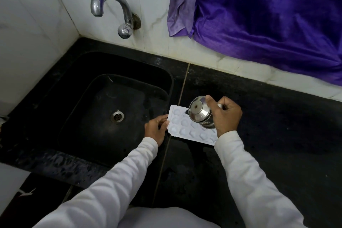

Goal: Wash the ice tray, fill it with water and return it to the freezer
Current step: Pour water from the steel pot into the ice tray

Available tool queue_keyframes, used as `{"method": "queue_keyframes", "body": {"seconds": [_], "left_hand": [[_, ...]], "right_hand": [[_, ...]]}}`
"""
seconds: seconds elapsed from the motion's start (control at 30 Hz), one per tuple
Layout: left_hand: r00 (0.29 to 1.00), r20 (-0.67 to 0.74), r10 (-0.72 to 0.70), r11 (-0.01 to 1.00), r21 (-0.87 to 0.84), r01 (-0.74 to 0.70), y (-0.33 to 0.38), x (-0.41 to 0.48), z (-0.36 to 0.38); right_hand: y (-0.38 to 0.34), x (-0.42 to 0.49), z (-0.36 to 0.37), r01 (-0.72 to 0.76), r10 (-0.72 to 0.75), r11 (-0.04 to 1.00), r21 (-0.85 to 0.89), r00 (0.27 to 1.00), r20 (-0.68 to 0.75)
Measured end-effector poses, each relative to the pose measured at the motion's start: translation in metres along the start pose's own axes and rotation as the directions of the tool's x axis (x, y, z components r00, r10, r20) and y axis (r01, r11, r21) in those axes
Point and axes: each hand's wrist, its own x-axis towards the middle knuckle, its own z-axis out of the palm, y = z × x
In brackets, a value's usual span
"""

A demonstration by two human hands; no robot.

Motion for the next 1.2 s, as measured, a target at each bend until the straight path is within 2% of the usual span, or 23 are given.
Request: {"method": "queue_keyframes", "body": {"seconds": [0.4,0.7,1.2], "left_hand": [[1.000,-0.008,0.013,1.000,0.002,-0.013,-0.003,0.002,0.001],[1.000,-0.006,0.017,1.000,0.017,-0.017,-0.006,0.004,0.002],[1.000,-0.002,0.024,1.000,0.017,-0.023,-0.005,0.003,0.001]], "right_hand": [[-0.002,-0.001,0.000,-0.017,0.017,1.000,0.015,1.000,0.006],[-0.002,-0.007,-0.006,-0.162,0.162,0.984,0.078,0.987,0.015],[0.005,-0.021,-0.011,-0.061,0.060,0.998,0.026,0.997,0.047]]}}
